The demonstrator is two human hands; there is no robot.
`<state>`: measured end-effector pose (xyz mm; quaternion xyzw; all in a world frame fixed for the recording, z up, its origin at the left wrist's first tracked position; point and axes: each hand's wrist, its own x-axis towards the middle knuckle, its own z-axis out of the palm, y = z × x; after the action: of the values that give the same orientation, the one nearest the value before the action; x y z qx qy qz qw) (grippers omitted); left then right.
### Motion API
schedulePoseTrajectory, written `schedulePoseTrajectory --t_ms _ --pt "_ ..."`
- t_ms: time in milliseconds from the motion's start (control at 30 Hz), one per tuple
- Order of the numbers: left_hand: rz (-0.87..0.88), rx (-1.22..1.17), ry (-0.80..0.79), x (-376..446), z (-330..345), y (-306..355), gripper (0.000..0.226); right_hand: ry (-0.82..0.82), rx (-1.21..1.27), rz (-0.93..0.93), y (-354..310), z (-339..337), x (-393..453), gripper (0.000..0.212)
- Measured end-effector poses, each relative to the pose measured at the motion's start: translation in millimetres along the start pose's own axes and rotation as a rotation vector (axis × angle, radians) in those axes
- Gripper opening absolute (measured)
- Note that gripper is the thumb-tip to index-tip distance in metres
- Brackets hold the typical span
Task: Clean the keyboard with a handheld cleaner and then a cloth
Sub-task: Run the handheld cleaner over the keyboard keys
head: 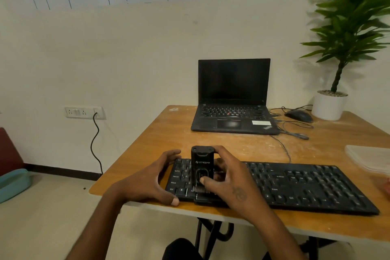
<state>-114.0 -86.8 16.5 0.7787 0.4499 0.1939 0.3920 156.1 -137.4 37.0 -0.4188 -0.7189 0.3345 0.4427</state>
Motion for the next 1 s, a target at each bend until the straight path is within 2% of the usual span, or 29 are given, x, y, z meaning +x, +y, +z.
schedulePoseTrajectory --t_ms 67,133,233,300,400,667,800,1000 --pt "0.004 -0.005 0.032 -3 1 7 0.114 0.012 0.079 0.007 2 0 7 0.056" --pt "0.03 -0.012 0.16 -9 6 22 0.105 0.023 0.139 0.003 3 1 12 0.055" --pt "0.186 0.039 0.375 -12 25 45 0.083 0.024 0.179 -0.015 -1 5 12 0.057" --pt "0.245 0.018 0.423 -9 38 58 0.066 0.016 0.21 -0.031 -2 8 12 0.055" --pt "0.239 -0.061 0.501 -5 45 65 0.052 0.016 0.28 -0.066 -4 8 12 0.054" --pt "0.189 -0.228 0.372 5 47 67 0.044 0.055 0.141 -0.081 2 -2 18 0.063" --pt "0.18 -0.339 0.341 11 48 67 0.042 0.097 0.17 -0.048 3 -7 19 0.072" --pt "0.175 -0.421 0.327 16 51 68 0.038 0.185 0.331 -0.023 7 -7 14 0.046"
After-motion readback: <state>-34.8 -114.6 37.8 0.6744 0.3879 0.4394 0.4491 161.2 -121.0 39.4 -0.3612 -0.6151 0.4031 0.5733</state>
